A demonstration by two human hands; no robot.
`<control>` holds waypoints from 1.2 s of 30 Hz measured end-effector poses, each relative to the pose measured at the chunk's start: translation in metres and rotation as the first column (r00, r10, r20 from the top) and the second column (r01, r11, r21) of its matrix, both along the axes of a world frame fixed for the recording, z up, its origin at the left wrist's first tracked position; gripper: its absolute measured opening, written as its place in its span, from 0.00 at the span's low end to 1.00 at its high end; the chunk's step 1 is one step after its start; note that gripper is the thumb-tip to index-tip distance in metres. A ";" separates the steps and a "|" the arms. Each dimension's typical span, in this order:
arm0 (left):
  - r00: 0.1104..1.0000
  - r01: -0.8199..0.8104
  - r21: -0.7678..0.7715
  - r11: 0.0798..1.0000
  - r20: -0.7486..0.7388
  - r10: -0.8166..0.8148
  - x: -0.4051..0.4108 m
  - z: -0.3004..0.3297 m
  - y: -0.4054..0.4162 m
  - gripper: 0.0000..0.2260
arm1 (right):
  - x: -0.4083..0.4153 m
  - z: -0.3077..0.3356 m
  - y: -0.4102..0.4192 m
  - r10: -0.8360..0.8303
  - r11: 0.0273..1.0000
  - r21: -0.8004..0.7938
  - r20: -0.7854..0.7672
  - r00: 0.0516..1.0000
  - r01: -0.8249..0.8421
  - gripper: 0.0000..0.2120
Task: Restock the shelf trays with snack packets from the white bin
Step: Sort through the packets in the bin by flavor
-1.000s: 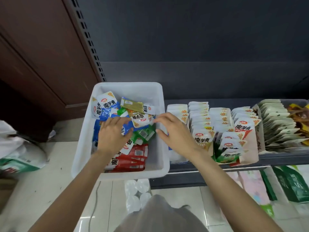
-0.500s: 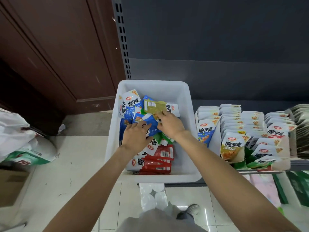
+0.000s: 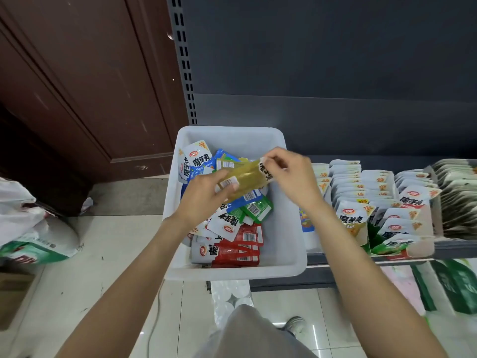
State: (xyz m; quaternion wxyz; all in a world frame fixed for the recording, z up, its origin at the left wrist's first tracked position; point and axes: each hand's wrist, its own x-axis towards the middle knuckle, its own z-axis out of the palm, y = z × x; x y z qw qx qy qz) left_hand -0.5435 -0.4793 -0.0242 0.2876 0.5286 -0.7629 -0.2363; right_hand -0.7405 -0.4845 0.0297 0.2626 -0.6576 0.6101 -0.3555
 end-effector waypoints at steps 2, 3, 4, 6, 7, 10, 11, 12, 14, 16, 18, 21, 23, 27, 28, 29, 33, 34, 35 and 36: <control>0.990 0.042 0.156 0.987 -0.138 -0.020 -0.009 0.009 0.005 0.10 | -0.018 0.013 0.001 -0.020 0.994 0.111 0.126 0.992 0.006 0.06; 0.983 0.081 0.223 0.971 -0.178 -0.041 -0.014 0.011 0.009 0.10 | -0.029 0.015 0.002 -0.029 0.990 0.138 0.128 0.991 0.011 0.05; 0.976 0.117 0.280 0.953 -0.209 -0.058 -0.019 0.012 0.012 0.10 | -0.040 0.018 0.004 -0.039 0.990 0.142 0.106 0.994 0.024 0.04; 0.959 0.160 0.352 0.922 -0.279 -0.060 -0.029 0.016 0.021 0.10 | -0.061 0.020 0.012 -0.069 0.990 0.132 0.095 0.993 0.057 0.04; 0.949 0.172 0.371 0.913 -0.312 -0.052 -0.034 0.019 0.024 0.09 | -0.070 0.021 0.017 -0.076 0.989 0.137 0.128 0.989 0.058 0.05; 0.913 0.251 0.401 0.881 -0.400 -0.078 -0.048 0.027 0.031 0.05 | -0.096 0.024 0.037 -0.057 0.983 0.182 0.237 0.970 0.014 0.05; 0.900 0.290 0.406 0.867 -0.424 -0.102 -0.054 0.030 0.034 0.04 | -0.106 0.024 0.043 -0.051 0.981 0.196 0.238 0.970 0.004 0.05; 0.892 0.324 0.403 0.856 -0.433 -0.134 -0.060 0.031 0.036 0.05 | -0.116 0.024 0.048 -0.040 0.980 0.201 0.215 0.976 -0.004 0.06; 0.903 0.331 0.372 0.867 -0.392 -0.176 -0.076 0.032 0.038 0.10 | -0.135 0.023 0.057 -0.032 0.982 0.186 0.145 0.989 0.004 0.08; 0.938 0.261 0.208 0.943 -0.286 -0.196 -0.093 0.031 0.040 0.13 | -0.151 0.020 0.066 -0.083 0.992 0.098 0.013 0.996 0.082 0.10; 0.963 0.194 -0.153 0.969 -0.158 -0.218 -0.109 0.027 0.041 0.13 | -0.162 0.019 0.075 -0.163 0.987 0.010 -0.035 0.986 0.163 0.08; 0.951 0.252 -0.628 0.736 0.019 -0.309 -0.136 0.021 0.043 0.12 | -0.171 0.025 0.086 -0.297 0.951 0.181 0.295 0.908 0.252 0.14; 0.926 0.308 -0.725 0.615 0.081 -0.369 -0.153 0.016 0.047 0.17 | -0.184 0.025 0.091 -0.331 0.925 0.322 0.421 0.845 0.202 0.16; 0.888 0.452 -0.632 0.630 0.254 -0.383 -0.179 0.003 0.055 0.26 | -0.213 0.018 0.097 -0.238 0.958 0.236 0.335 0.912 0.163 0.17; 0.868 0.496 -0.550 0.672 0.314 -0.384 -0.183 0.000 0.056 0.31 | -0.219 0.017 0.097 -0.229 0.966 0.196 0.328 0.917 0.171 0.15; 0.842 0.532 -0.447 0.719 0.365 -0.396 -0.185 -0.001 0.056 0.37 | -0.223 0.017 0.096 -0.226 0.970 0.156 0.313 0.923 0.185 0.13; 0.858 0.507 0.042 0.861 0.065 -0.509 -0.197 0.017 0.059 0.43 | -0.234 0.015 0.090 -0.190 0.981 -0.006 0.194 0.963 0.194 0.12; 0.883 0.468 0.108 0.877 -0.106 -0.458 -0.203 0.022 0.059 0.39 | -0.235 0.015 0.089 -0.161 0.984 -0.051 0.139 0.977 0.169 0.11; 0.896 0.417 0.144 0.897 -0.233 -0.379 -0.208 0.024 0.057 0.34 | -0.235 0.015 0.087 -0.124 0.987 -0.091 0.087 0.989 0.132 0.09; 0.905 0.364 0.153 0.919 -0.291 -0.310 -0.214 0.024 0.053 0.29 | -0.234 0.016 0.085 -0.081 0.988 -0.129 0.021 0.996 0.083 0.07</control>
